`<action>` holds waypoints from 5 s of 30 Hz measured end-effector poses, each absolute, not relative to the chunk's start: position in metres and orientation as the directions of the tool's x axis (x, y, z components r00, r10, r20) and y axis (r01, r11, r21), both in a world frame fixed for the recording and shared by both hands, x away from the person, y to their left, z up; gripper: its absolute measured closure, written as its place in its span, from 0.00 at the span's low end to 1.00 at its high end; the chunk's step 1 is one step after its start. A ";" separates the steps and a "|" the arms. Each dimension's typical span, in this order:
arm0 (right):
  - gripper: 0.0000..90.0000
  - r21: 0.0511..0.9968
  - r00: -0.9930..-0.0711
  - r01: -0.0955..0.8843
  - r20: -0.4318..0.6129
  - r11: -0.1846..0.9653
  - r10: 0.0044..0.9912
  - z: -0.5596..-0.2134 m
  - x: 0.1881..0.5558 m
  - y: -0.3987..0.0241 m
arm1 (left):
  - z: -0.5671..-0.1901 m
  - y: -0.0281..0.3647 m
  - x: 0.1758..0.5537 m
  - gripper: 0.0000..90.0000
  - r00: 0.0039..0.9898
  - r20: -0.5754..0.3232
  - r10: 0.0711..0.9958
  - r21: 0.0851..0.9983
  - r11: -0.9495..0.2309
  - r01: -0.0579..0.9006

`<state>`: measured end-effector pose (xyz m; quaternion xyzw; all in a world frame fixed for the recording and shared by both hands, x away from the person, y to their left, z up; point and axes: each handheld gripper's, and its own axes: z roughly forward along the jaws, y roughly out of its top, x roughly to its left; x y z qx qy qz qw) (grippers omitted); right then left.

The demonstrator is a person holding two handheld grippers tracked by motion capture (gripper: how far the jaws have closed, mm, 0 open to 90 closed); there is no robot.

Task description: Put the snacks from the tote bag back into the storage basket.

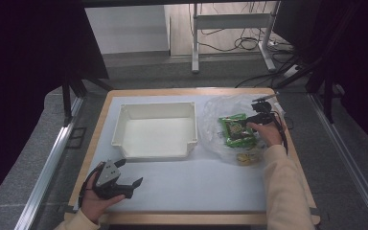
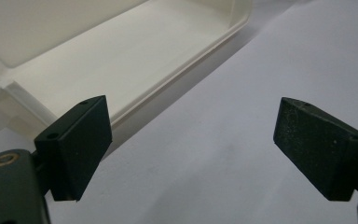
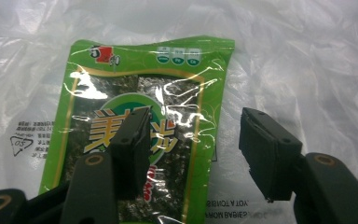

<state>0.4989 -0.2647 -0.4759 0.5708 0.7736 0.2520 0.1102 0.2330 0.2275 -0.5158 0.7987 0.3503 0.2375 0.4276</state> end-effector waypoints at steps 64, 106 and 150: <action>1.00 0.568 -0.240 0.813 0.130 0.126 0.962 -0.458 0.479 -0.275 | -0.516 0.228 0.233 0.13 0.644 0.085 0.760 0.848 -0.395 0.355; 1.00 0.731 -0.327 0.676 0.189 0.089 0.926 -0.405 0.445 -0.273 | -0.516 0.227 0.233 0.13 0.641 0.086 0.762 0.849 -0.393 0.353; 1.00 0.789 -0.442 0.606 0.228 0.101 0.867 -0.387 0.439 -0.223 | -0.515 0.228 0.232 0.13 0.641 0.088 0.763 0.851 -0.392 0.350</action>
